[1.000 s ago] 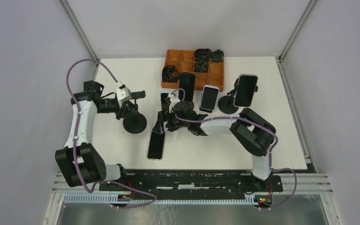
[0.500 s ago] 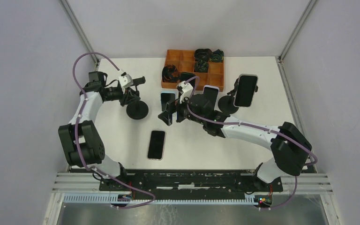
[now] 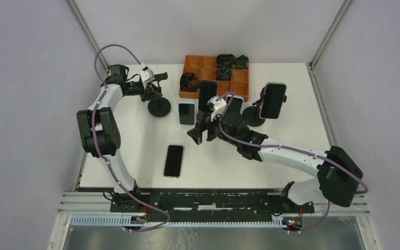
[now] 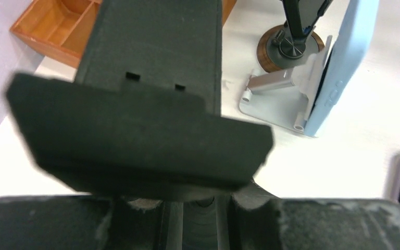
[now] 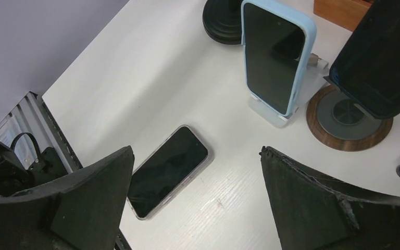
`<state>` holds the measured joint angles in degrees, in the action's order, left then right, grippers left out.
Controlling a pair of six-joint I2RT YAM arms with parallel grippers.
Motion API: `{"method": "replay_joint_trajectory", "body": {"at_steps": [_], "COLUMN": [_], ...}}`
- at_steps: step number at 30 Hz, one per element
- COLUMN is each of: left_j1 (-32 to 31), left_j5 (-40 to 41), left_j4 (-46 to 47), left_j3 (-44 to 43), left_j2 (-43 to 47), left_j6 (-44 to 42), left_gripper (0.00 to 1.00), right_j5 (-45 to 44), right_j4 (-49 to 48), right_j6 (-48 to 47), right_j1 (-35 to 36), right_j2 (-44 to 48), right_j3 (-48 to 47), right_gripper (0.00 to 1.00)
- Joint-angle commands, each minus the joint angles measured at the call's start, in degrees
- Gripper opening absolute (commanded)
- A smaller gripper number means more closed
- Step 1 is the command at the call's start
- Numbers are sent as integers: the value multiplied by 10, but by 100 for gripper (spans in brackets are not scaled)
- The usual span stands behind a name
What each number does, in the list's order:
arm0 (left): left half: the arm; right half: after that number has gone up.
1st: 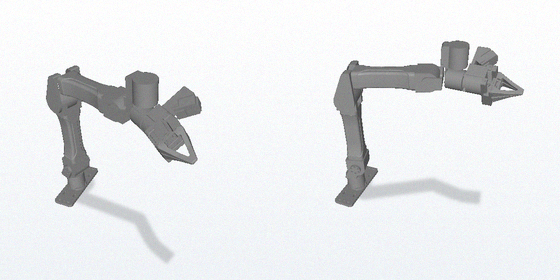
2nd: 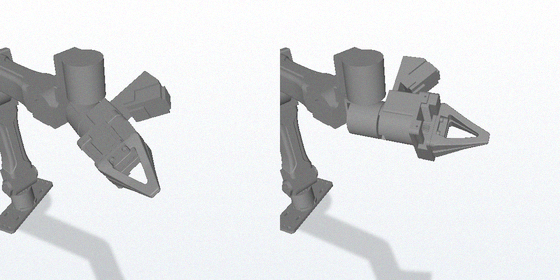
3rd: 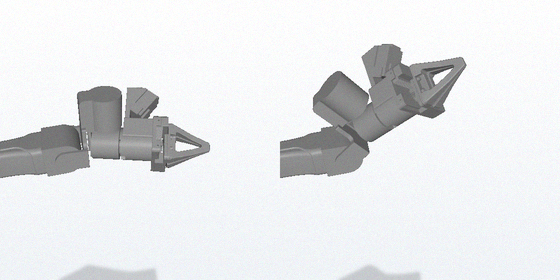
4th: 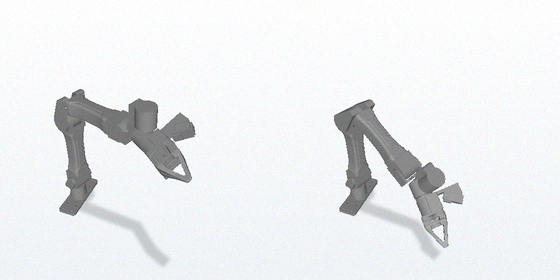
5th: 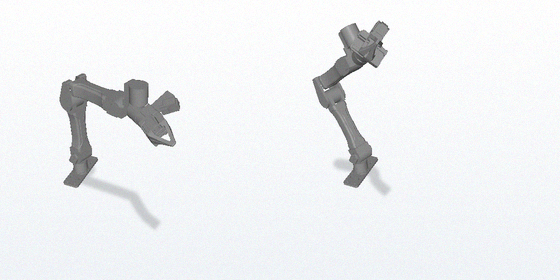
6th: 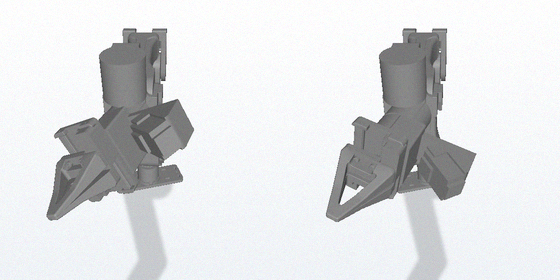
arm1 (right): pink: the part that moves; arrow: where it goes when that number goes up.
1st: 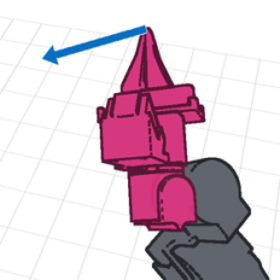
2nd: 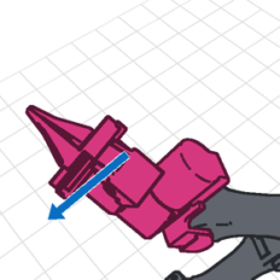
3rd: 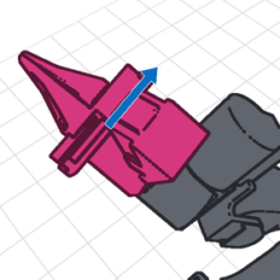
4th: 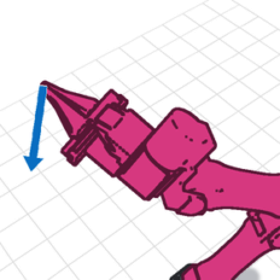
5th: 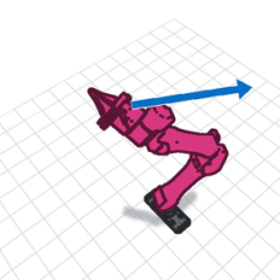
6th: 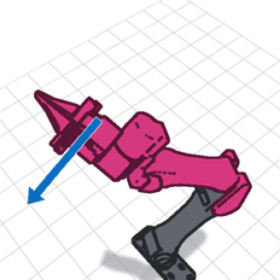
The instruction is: Remove the phone from the phone stand
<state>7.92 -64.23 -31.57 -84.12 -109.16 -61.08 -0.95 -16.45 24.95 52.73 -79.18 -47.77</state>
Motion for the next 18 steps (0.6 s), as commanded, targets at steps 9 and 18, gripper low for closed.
{"method": "replay_joint_trajectory", "body": {"at_steps": [9, 18], "left_j1": [-6, 13], "left_j5": [-54, -5], "left_j4": [25, 11], "left_j3": [-18, -13], "left_j2": [-42, -18], "left_j6": [-45, -79], "left_gripper": [14, 80], "right_j5": [-35, -42], "right_j4": [-31, -28], "right_j6": [-20, -22], "right_j1": [-7, -10], "right_j2": [38, 59], "right_j3": [28, 43], "right_gripper": [98, 98]}}
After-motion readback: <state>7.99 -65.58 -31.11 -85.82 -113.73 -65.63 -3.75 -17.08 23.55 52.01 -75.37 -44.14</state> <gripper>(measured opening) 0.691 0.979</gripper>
